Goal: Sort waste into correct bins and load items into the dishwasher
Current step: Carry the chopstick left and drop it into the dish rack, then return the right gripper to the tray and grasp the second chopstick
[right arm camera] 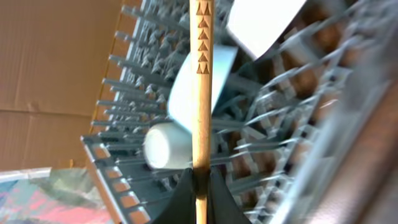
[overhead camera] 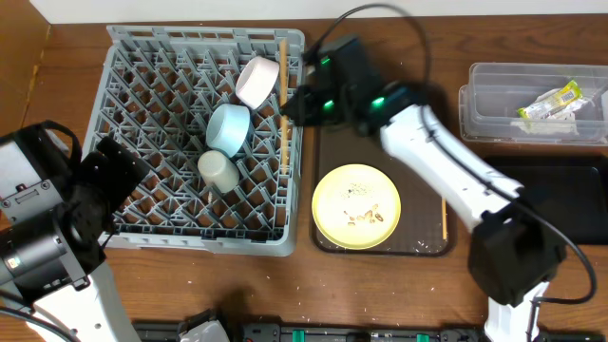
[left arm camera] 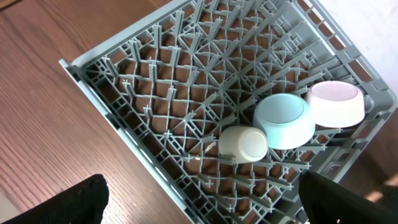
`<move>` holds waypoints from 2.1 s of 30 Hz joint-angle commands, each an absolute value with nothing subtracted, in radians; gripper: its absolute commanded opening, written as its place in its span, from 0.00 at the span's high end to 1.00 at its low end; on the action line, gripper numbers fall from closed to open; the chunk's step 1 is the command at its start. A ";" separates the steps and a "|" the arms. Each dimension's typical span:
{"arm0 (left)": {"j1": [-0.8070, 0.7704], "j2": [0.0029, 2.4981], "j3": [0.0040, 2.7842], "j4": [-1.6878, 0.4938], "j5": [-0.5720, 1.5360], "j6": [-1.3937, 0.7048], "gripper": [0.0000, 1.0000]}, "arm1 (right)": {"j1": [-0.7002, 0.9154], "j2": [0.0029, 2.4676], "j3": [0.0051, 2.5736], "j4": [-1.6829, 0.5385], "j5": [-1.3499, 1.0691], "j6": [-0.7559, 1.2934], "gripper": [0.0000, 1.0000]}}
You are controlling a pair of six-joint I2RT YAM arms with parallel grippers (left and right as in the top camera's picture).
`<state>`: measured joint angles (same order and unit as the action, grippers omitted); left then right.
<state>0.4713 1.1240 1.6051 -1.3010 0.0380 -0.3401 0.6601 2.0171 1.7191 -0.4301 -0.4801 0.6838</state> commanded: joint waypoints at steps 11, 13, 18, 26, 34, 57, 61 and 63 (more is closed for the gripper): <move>0.476 1.123 1.612 -1.301 0.029 -0.335 0.01 | 0.672 2.086 1.731 -0.447 -0.371 0.731 0.53; 0.476 1.123 1.612 -1.301 0.029 -0.335 0.02 | 0.667 2.085 1.731 -0.461 -0.375 0.725 0.44; 0.476 1.123 1.612 -1.301 0.029 -0.335 0.01 | 0.631 2.056 1.758 -0.564 -0.385 0.671 0.42; 0.476 1.123 1.612 -1.301 0.029 -0.335 0.01 | 0.434 1.917 1.796 -1.002 -0.260 0.380 0.21; 0.476 1.123 1.612 -1.301 0.029 -0.335 0.02 | 0.316 1.924 1.667 -1.237 -0.053 0.308 0.23; 0.476 1.123 1.612 -1.301 0.029 -0.335 0.01 | 0.279 1.925 1.256 -0.917 -0.009 0.226 0.21; 0.476 1.123 1.612 -1.301 0.029 -0.335 0.01 | 0.261 1.925 1.225 -0.883 -0.035 0.201 0.20; 0.476 1.123 1.612 -1.301 0.029 -0.335 0.01 | 0.243 1.925 1.206 -0.864 -0.071 0.200 0.21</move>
